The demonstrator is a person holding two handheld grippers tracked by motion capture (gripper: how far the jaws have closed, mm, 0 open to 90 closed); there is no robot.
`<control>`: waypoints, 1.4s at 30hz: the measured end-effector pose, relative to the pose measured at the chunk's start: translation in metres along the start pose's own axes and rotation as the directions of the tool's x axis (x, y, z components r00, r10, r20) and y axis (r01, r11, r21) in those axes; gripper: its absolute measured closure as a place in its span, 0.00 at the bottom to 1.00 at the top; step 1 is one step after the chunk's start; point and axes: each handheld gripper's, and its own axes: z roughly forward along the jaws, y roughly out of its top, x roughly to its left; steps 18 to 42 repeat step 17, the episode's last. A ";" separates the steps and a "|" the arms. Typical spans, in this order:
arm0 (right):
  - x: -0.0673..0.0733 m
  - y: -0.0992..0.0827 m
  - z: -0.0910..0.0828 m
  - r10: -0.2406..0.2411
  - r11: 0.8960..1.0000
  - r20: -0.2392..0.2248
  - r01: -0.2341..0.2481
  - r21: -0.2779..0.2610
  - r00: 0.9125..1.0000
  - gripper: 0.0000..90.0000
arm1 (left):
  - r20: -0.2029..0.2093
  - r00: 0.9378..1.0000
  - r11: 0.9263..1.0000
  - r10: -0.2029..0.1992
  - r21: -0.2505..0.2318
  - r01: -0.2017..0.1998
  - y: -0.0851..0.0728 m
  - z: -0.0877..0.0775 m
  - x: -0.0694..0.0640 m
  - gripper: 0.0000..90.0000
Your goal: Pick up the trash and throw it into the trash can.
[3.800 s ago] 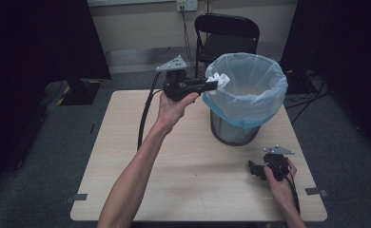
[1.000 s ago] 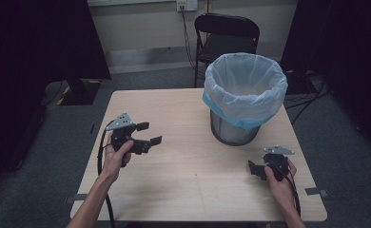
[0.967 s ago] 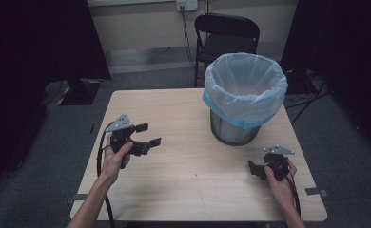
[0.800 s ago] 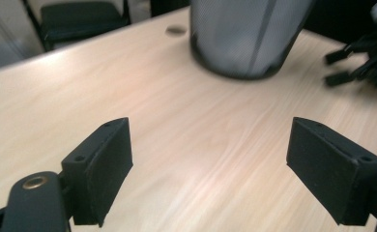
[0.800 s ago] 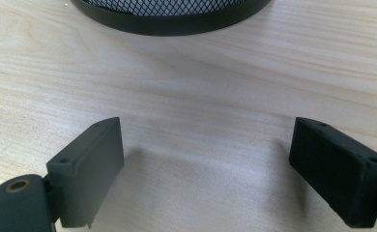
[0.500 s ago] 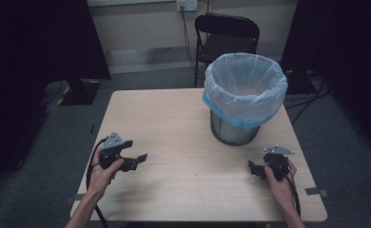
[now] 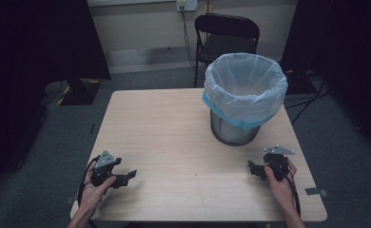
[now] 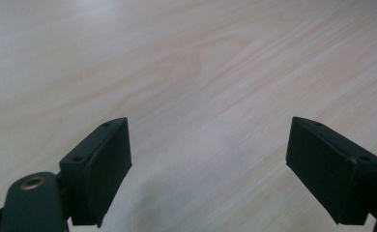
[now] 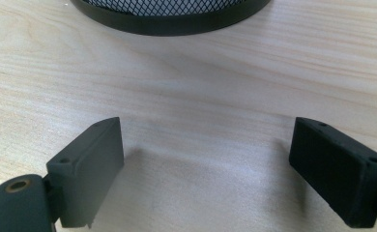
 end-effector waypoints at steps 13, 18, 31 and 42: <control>0.000 0.000 0.000 0.001 1.000 0.000 -0.001 0.000 1.000 0.13 | -0.076 0.997 0.997 -0.006 0.077 0.012 -0.011 0.017 0.003 0.12; 0.000 0.000 0.000 0.000 1.000 0.000 0.000 0.000 1.000 0.13 | -0.082 0.997 0.997 -0.017 0.078 0.023 -0.012 0.017 0.003 0.10; 0.000 0.000 0.000 0.000 1.000 0.000 0.000 0.000 1.000 0.13 | -0.082 0.997 0.997 -0.017 0.078 0.023 -0.012 0.017 0.003 0.10; 0.000 0.000 0.000 0.000 1.000 0.000 0.000 0.000 1.000 0.13 | -0.082 0.997 0.997 -0.017 0.078 0.023 -0.012 0.017 0.003 0.10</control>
